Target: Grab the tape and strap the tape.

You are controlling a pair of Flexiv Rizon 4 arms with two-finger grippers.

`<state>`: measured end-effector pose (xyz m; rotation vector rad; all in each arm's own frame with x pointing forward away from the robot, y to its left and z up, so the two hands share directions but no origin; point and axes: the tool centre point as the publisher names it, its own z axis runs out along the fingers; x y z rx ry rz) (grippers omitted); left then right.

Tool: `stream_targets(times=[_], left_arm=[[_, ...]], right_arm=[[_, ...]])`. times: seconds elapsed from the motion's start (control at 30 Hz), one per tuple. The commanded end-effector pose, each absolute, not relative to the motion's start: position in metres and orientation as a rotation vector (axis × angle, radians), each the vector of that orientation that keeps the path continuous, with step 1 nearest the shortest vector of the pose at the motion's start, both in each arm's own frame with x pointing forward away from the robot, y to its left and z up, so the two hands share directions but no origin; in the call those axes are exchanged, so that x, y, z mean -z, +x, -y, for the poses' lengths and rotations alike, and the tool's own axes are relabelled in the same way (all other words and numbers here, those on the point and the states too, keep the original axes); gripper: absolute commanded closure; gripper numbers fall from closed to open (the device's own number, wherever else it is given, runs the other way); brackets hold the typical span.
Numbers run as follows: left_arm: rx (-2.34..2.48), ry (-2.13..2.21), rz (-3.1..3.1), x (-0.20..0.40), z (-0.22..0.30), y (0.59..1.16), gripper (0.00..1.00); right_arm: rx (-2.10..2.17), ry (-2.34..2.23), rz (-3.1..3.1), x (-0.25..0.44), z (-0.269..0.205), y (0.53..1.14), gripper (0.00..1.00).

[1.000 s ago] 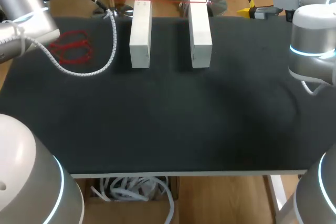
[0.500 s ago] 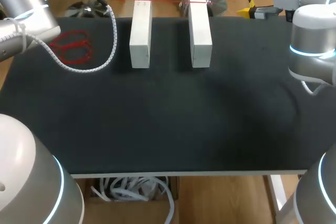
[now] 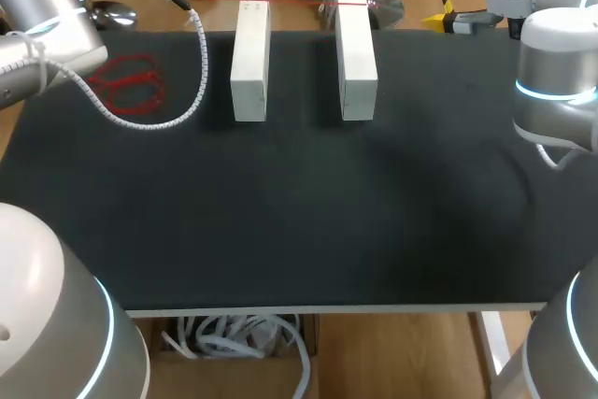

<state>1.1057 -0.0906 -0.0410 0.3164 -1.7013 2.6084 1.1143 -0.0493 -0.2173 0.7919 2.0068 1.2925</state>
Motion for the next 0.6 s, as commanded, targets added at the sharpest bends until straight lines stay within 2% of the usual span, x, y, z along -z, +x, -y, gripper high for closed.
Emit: stream_targets(times=[0.03, 0.6], left_arm=[[-2.609, 0.316, 1.701, 0.0410, 0.0906, 1.1056, 1.00], [-2.609, 0.316, 1.701, 0.0410, 0.0906, 1.1056, 1.00]], right_arm=[[-1.291, 0.793, -2.010, 0.2167, 0.0494, 1.1143, 0.00], [-1.363, 0.811, -1.927, 0.2092, 0.0434, 1.1116, 0.00]])
